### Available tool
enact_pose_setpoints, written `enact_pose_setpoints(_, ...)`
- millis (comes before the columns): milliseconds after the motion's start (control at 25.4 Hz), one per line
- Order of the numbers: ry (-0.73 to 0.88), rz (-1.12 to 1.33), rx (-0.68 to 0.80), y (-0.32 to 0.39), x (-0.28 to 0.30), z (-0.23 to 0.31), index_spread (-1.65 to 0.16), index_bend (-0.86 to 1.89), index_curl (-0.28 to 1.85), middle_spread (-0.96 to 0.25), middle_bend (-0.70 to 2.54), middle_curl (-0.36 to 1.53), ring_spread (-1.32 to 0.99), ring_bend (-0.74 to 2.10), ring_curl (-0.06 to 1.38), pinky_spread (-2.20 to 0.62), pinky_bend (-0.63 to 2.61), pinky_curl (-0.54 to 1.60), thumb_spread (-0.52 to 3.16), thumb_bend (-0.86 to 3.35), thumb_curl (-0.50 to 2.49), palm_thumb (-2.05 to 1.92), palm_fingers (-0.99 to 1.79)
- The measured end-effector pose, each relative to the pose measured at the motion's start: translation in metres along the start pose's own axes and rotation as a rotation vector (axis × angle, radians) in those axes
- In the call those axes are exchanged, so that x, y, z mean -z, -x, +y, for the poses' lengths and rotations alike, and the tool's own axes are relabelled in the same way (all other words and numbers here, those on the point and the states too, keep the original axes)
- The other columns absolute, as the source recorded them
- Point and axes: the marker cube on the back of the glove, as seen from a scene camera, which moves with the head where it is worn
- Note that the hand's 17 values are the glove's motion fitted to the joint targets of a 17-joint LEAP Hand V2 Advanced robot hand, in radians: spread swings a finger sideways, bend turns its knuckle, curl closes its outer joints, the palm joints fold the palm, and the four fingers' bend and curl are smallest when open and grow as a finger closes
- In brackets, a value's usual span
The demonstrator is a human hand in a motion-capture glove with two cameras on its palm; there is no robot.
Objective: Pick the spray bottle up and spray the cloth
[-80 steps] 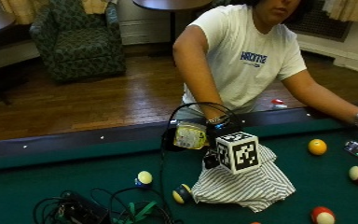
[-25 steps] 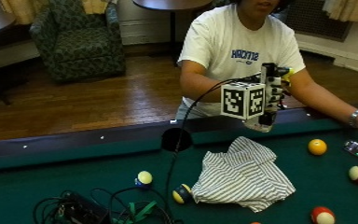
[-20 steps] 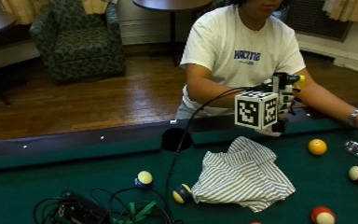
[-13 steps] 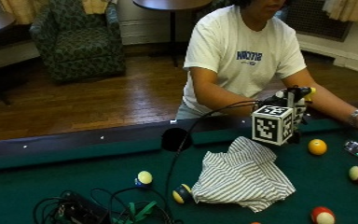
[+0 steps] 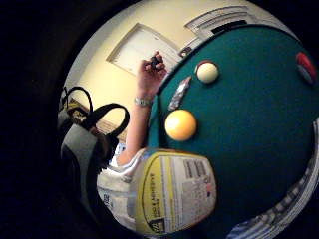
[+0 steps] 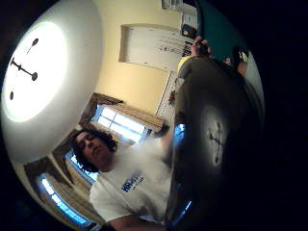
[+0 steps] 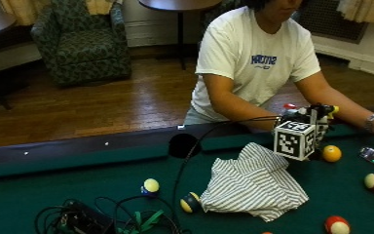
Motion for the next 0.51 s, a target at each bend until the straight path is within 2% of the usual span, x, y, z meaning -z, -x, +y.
enact_pose_setpoints(511,-0.05,0.003,-0.003,-0.0018,-0.0013,0.0005,-0.28,0.32,0.66,-0.2,0.66,0.6,-0.22,0.76,0.51,-0.3,0.51,0.44,0.35,-0.03,0.84,0.96,1.36)
